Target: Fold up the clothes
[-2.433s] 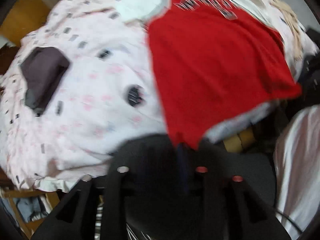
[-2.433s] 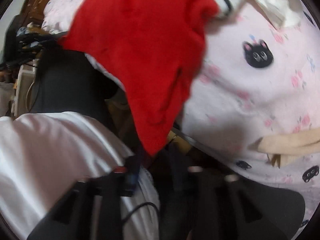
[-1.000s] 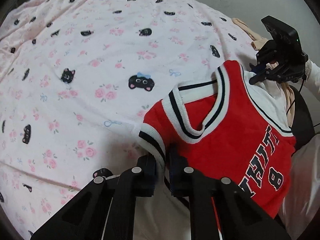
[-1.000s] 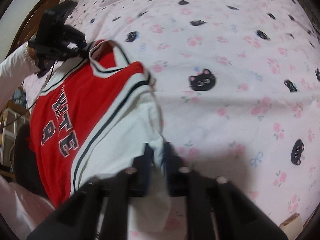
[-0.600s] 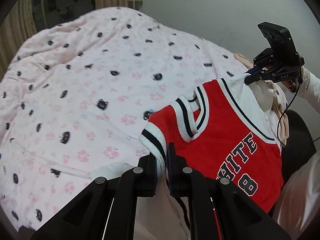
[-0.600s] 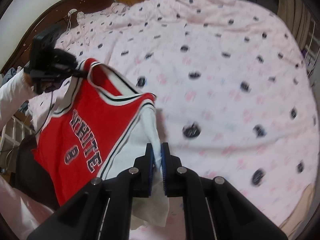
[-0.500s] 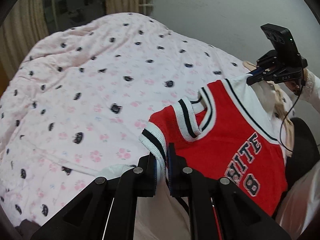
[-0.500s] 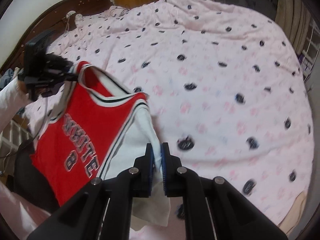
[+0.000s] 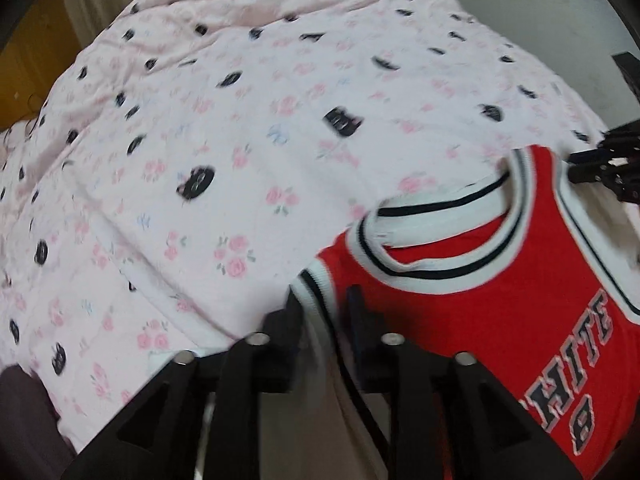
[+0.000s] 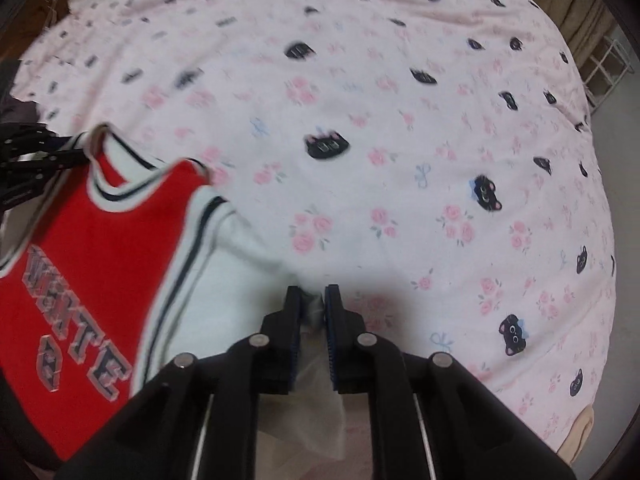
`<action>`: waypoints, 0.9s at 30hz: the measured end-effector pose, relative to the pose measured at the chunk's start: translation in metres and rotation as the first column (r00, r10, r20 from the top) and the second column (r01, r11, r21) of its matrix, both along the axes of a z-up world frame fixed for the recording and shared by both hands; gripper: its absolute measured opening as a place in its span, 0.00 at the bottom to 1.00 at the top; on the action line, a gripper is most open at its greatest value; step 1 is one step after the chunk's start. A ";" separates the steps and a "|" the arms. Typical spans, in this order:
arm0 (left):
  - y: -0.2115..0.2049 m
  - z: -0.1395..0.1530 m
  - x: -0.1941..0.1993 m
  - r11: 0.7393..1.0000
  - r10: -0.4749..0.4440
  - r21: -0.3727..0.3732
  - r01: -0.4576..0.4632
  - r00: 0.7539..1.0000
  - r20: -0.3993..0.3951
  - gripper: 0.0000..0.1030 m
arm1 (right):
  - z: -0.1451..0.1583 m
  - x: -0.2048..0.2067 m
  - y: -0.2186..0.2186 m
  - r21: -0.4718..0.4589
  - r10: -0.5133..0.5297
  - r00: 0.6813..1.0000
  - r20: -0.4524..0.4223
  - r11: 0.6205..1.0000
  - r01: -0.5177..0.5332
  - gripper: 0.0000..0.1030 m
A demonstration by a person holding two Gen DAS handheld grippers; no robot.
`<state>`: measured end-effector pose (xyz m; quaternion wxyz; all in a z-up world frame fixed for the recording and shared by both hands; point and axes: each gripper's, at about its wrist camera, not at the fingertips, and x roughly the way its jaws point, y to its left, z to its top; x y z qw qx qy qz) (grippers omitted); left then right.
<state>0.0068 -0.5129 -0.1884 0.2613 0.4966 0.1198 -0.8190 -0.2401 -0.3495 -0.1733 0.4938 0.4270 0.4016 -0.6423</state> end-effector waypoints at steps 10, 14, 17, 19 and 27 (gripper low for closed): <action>-0.007 0.035 0.054 0.990 0.124 -0.045 -0.134 0.976 -0.177 0.64 | 0.014 -0.059 0.038 -0.107 -0.216 0.976 0.034 0.970 0.218 0.51; 0.002 0.058 0.071 0.990 0.108 -0.063 -0.127 0.961 -0.254 0.64 | 0.034 -0.071 0.067 -0.180 -0.222 0.966 0.133 0.953 0.244 0.51; 0.001 0.069 0.083 0.988 0.121 -0.054 -0.143 0.948 -0.295 0.64 | 0.046 -0.072 0.085 -0.215 -0.217 0.961 0.169 0.944 0.251 0.51; -0.001 0.071 0.094 0.983 0.151 -0.055 -0.175 0.943 -0.296 0.64 | 0.050 -0.069 0.094 -0.226 -0.205 0.960 0.190 0.942 0.246 0.51; 0.016 0.048 0.175 0.940 0.336 0.056 -0.335 0.891 -0.305 0.64 | 0.047 -0.019 0.143 -0.240 -0.145 0.948 0.282 0.947 0.216 0.51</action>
